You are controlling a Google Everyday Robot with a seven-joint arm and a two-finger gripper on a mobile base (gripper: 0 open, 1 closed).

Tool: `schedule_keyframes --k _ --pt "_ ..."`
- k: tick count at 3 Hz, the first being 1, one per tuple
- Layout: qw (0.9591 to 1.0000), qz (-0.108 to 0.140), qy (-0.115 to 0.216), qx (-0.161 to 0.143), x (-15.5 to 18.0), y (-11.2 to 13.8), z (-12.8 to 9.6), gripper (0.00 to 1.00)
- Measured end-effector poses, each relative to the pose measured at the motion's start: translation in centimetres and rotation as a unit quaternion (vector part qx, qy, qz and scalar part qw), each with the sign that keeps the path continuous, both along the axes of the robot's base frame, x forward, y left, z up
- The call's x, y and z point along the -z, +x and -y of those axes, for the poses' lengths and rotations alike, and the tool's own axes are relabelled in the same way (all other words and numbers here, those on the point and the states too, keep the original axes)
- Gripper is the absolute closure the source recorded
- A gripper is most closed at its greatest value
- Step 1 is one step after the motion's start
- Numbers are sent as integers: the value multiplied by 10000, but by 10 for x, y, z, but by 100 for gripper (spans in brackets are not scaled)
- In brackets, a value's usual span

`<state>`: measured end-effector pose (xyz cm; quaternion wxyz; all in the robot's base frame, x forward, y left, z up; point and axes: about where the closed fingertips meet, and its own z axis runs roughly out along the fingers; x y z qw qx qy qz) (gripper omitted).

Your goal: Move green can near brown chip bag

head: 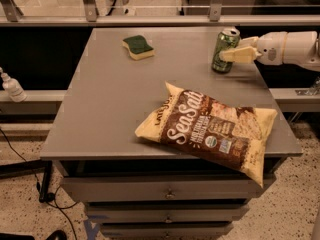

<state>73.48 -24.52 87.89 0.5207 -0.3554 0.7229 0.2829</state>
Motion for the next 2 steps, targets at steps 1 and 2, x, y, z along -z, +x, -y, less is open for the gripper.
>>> schedule_keyframes --k 1,2 --pt "9967 87 -80 -802 -6 -35 -6 100" --pt "9869 31 -129 -1608 -7 -74 -18 100"
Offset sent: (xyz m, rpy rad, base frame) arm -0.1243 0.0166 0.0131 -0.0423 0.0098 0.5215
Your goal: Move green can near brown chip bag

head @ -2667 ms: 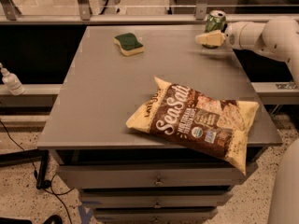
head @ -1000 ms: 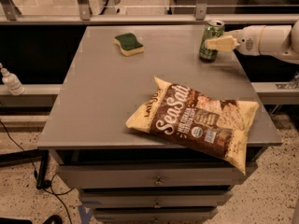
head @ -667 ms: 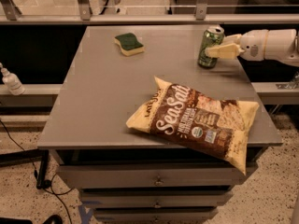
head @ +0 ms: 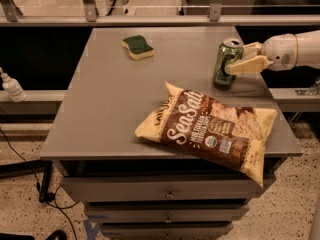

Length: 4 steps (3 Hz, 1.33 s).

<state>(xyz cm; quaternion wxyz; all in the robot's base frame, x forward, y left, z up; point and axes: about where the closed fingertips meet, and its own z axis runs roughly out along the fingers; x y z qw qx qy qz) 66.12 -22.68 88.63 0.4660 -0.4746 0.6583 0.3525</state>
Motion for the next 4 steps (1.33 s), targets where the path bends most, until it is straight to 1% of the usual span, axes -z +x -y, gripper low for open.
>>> schedule_keyframes --k 1,2,3,4 --pt "9980 -142 151 -603 0 -30 -15 100" --pt "9922 -298 380 -1147 3 -50 -34 100" --pt "9851 -363 501 -1602 5 -63 -49 82" --pt "9813 -339 496 -1829 8 -65 -58 59"
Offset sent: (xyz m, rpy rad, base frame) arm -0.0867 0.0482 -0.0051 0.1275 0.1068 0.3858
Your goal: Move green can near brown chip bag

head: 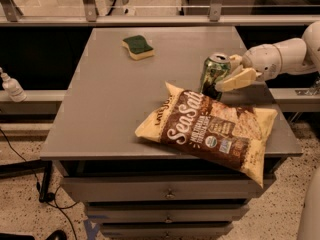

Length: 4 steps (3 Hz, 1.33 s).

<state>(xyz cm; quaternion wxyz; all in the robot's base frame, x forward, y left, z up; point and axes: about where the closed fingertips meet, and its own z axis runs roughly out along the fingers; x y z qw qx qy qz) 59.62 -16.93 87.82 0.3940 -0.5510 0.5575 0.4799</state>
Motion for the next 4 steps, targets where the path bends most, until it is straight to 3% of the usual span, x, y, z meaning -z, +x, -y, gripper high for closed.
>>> schedule_keyframes --k 2,3,4 --pt "9998 186 -24 -93 3 8 -5 13" --pt "9996 238 -34 -117 4 11 -6 0" --pt "9995 290 -75 -80 6 16 -4 0"
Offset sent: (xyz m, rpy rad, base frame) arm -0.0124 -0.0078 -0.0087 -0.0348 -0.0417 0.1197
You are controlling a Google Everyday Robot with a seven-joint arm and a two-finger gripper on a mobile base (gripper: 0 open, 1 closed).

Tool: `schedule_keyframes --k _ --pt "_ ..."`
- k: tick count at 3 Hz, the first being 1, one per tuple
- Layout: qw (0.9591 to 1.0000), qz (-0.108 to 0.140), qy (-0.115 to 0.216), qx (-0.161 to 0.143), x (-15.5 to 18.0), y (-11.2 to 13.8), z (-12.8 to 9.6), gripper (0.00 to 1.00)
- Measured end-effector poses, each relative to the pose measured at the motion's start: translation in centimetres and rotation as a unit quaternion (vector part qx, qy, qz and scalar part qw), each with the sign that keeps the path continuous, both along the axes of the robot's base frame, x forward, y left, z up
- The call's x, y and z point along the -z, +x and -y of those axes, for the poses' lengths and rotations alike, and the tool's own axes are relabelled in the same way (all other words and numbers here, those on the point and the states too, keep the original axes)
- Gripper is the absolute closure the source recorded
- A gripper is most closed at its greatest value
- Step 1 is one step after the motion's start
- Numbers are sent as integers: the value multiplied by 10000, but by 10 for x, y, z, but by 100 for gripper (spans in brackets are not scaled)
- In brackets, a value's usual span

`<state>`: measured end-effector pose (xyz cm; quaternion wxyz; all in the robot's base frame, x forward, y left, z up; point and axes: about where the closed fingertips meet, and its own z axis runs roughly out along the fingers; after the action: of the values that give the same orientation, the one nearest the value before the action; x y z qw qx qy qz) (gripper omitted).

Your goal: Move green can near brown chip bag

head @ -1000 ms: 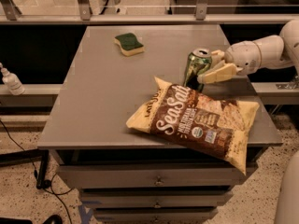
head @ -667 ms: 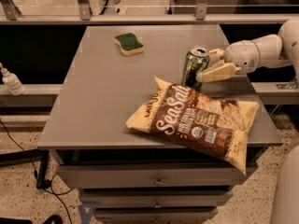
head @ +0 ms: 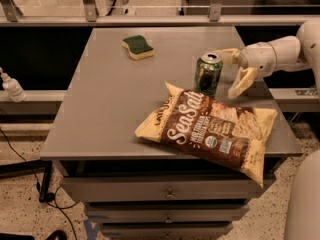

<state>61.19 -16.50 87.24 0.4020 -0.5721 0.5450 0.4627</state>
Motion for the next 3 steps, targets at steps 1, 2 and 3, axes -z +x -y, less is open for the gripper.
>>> schedule_keyframes --k 1,2,3 --pt "9994 94 -156 309 5 15 14 0" --pt "9930 360 -469 1018 0 37 47 0" --pt "9774 476 -651 1955 -14 56 84 0"
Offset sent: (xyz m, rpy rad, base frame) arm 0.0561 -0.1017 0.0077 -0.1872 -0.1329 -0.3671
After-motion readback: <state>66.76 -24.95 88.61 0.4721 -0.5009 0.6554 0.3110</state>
